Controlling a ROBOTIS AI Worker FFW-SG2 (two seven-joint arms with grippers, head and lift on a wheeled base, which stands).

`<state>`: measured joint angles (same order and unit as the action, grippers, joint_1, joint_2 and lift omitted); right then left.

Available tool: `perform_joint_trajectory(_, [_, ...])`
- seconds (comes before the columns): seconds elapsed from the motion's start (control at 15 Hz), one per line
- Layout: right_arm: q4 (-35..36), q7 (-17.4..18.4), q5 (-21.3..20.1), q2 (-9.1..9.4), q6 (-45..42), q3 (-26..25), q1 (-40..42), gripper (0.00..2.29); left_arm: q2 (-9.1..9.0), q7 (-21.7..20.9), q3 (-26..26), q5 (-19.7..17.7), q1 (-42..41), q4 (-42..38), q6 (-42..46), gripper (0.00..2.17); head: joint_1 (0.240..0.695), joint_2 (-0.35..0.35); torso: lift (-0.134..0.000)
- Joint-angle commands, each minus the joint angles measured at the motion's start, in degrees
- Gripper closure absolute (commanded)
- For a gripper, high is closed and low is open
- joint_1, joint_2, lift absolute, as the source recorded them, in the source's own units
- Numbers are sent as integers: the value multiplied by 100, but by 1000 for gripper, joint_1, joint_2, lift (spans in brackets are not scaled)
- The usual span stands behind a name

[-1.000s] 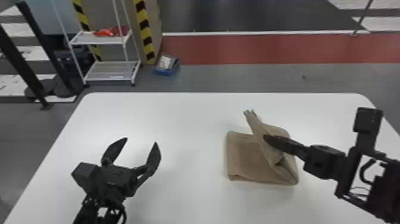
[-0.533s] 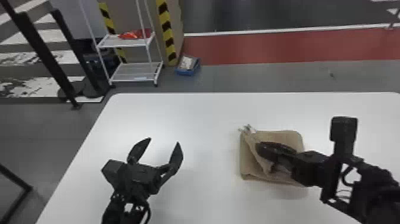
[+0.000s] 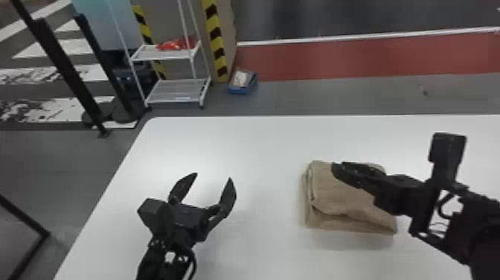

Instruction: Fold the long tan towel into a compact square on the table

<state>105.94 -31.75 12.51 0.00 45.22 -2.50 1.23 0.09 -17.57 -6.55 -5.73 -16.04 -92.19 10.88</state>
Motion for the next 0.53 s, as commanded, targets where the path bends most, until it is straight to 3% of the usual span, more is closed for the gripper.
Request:
perform_joint_trajectory(0.0, [-513, 186, -187, 5, -307, 109, -307, 2067, -24, 0, 5, 2, -4, 8, 5, 80, 695, 155, -113])
perform_joint_trajectory(0.47, [-1858, 397, -767, 5, -360, 856, -1142, 2067, -24, 0, 31, 20, 14, 8, 5, 80, 695, 153, -113])
